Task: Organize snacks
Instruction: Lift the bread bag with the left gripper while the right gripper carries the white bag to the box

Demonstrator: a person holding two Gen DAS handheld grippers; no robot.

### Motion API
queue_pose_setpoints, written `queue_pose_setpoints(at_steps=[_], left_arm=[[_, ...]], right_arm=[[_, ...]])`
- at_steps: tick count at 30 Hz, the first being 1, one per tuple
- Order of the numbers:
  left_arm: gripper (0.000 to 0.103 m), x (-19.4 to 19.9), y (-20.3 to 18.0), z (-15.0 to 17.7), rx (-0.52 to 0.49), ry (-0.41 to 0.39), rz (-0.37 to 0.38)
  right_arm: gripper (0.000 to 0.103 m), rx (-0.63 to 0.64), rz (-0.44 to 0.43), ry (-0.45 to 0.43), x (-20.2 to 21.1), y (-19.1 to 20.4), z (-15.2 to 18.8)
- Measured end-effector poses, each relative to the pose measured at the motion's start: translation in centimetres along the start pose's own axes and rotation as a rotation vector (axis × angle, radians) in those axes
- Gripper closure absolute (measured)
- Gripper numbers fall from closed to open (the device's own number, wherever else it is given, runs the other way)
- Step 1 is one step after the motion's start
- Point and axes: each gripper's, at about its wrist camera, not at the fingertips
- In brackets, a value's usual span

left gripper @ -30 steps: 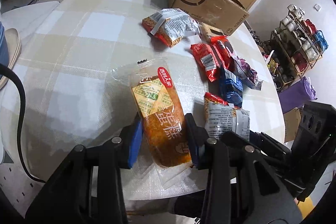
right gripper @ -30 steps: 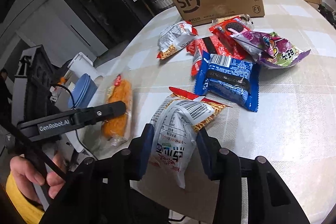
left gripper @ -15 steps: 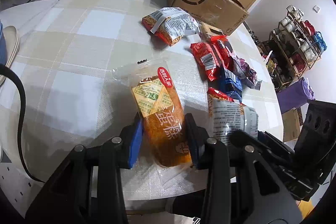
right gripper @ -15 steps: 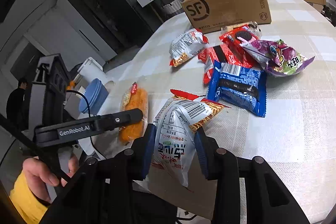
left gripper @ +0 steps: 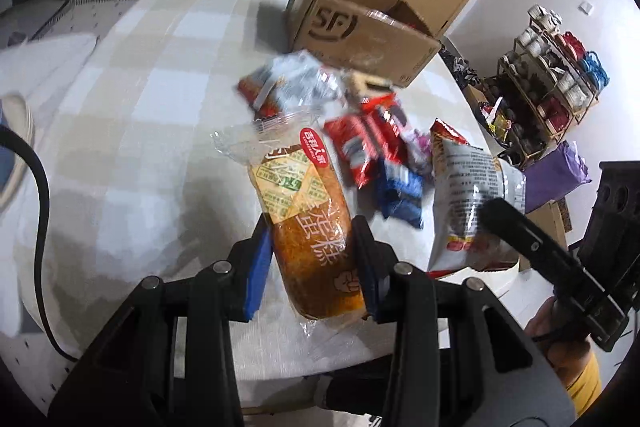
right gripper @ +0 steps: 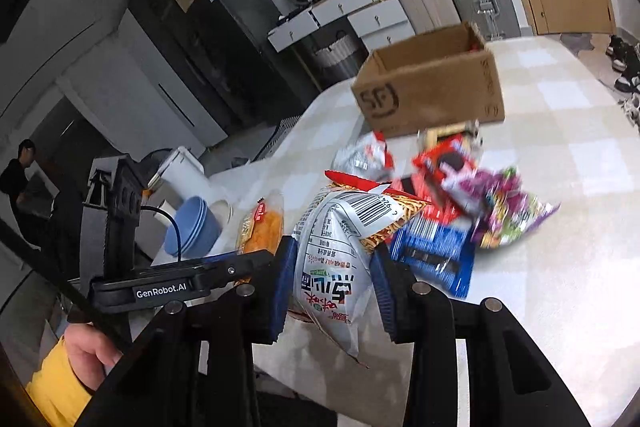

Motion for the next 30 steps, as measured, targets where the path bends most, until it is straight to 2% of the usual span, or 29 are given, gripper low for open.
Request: queue_pose_setpoints(at_steps=[9, 16, 21, 30], left_arm=[[0.067, 2.0, -3.5, -7.1, -0.055, -0.054, 0.03], [0.067, 1.5, -5.4, -13.9, -0.064, -0.082, 0.053], [0.067, -0.9, -5.9, -18.3, -0.059, -0.069, 0.047], [0.067, -7.7, -5.5, -25.4, -0.027, -0.043, 0.061]], right_arm=[[0.067, 0.096, 0.033, -0.069, 1.9, 0.7, -7.3], [0.067, 0.094, 0.05, -0.112, 1.5, 0.0, -13.0], [0.067, 0.108, 0.077, -0.108, -0.8, -1.2, -16.8], [0.067, 0.105, 0.088, -0.086, -6.4, -4.6, -21.2]])
Point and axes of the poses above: each gripper's, at about its wrist camera, not at the fingertips, and x roughly against the way its jaws point, y to its left, z to its underside, and after that the axes turned 2 degrees about -y, right-handed
